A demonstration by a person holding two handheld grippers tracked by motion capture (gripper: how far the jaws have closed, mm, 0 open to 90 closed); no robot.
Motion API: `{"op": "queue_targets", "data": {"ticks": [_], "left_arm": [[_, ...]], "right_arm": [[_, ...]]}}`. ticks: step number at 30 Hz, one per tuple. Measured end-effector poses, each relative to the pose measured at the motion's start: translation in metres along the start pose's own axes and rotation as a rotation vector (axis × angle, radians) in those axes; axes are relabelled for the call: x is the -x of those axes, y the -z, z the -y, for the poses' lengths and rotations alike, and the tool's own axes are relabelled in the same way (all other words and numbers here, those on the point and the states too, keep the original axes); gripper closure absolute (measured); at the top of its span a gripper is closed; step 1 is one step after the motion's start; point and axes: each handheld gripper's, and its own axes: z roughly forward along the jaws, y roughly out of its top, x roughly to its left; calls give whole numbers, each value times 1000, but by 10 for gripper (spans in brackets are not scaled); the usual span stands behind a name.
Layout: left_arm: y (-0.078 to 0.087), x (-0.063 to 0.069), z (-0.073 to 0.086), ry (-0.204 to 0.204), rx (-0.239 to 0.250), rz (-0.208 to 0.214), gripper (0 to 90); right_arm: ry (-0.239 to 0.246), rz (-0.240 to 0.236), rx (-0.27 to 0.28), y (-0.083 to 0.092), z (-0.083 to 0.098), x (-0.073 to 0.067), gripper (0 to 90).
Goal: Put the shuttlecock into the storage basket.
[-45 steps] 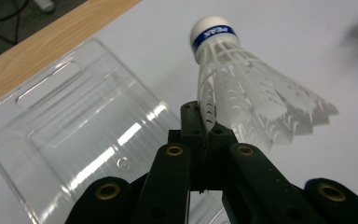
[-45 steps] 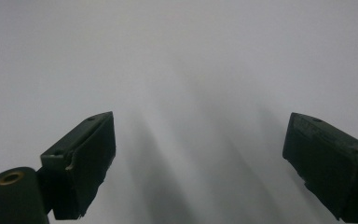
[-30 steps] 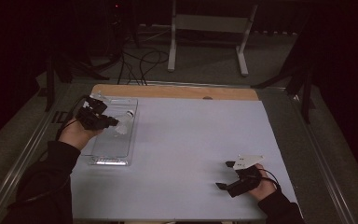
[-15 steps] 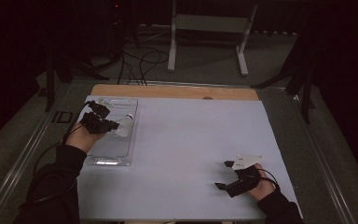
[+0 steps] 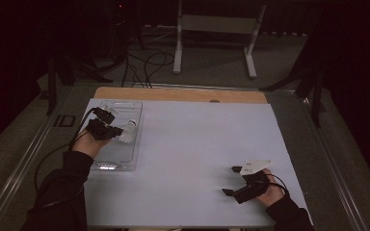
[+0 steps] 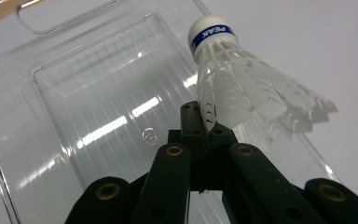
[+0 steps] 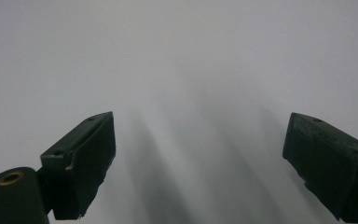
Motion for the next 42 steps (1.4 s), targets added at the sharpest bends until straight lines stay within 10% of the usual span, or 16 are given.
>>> {"op": "queue_targets", "data": {"ticks": [42], "left_arm": [[-36, 12, 5, -77, -216, -20, 858]], "right_arm": [[-10, -14, -7, 0, 1, 1, 94]]}}
